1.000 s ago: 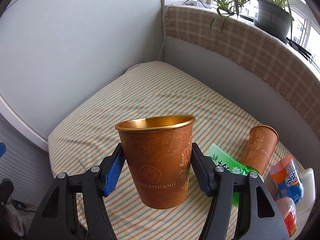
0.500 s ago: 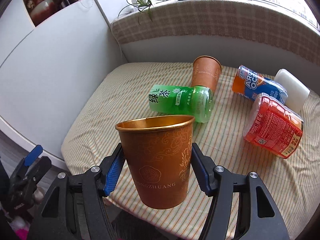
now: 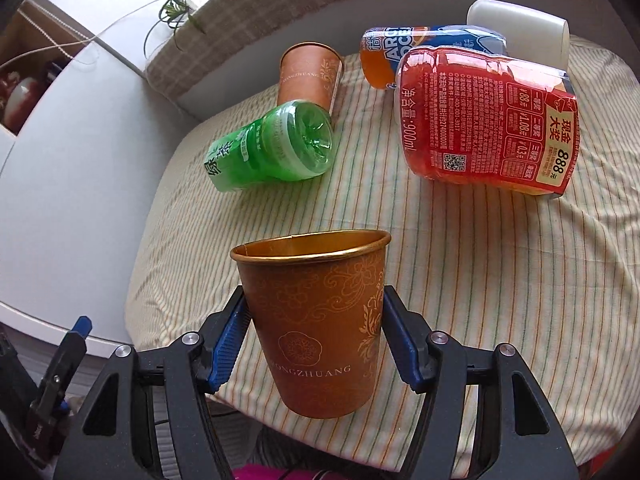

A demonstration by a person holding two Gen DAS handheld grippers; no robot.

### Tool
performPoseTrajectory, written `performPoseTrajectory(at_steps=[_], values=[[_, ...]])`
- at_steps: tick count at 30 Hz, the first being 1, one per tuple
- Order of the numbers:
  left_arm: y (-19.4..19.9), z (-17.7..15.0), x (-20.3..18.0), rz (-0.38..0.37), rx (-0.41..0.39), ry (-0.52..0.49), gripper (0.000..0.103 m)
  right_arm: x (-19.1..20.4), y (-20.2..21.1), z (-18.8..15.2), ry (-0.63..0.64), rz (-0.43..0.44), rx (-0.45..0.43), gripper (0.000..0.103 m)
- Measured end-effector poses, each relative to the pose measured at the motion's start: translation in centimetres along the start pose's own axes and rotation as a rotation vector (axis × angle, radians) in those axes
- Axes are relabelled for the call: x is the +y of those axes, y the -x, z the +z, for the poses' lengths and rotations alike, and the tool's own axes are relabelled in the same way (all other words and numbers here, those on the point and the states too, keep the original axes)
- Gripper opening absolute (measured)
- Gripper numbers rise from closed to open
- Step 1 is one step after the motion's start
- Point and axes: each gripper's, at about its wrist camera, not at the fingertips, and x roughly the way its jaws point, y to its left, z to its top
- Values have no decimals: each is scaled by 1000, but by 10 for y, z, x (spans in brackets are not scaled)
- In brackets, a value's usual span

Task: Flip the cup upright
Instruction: 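Lower the upright cup onto the bed and open the right gripper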

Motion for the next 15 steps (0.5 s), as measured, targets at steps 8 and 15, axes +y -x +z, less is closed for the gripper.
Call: performPoseTrajectory(at_steps=[8,15], values=[[-5,-1,0,-8,24,10,103,2,-10,4,15,10,8,67],[-19,4,-5,-113,99,42,103,10,14,-2,72,13,-51,71]])
